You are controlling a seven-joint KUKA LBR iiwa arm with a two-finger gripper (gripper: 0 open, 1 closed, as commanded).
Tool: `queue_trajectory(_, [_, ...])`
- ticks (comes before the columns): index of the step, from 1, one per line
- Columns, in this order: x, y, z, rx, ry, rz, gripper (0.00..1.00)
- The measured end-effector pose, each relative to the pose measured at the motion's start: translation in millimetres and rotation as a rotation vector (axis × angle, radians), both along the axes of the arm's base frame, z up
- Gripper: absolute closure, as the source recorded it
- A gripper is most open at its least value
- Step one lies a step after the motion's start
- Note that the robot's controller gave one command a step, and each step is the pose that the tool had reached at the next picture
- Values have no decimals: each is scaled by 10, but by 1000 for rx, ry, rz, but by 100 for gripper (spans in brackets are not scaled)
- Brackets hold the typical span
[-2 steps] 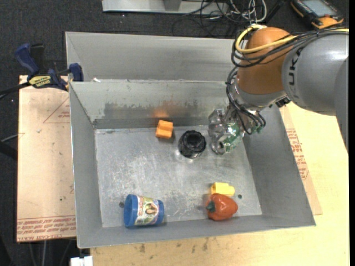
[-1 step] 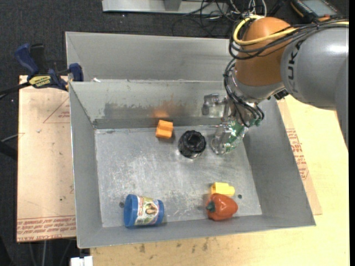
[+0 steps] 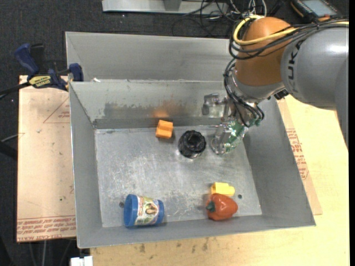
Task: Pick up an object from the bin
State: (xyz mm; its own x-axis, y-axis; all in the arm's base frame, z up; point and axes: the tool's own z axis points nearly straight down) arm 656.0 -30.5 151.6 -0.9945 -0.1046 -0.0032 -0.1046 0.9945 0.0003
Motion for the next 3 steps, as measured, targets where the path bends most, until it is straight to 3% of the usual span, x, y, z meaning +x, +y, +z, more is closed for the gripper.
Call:
queue_trajectory(1, [-93,176,-763,-3,-5,114,100])
queue_trajectory(2, [-93,176,-763,-3,-5,114,100])
queue_trajectory(3, [-137,149,432,0,-1,59,100])
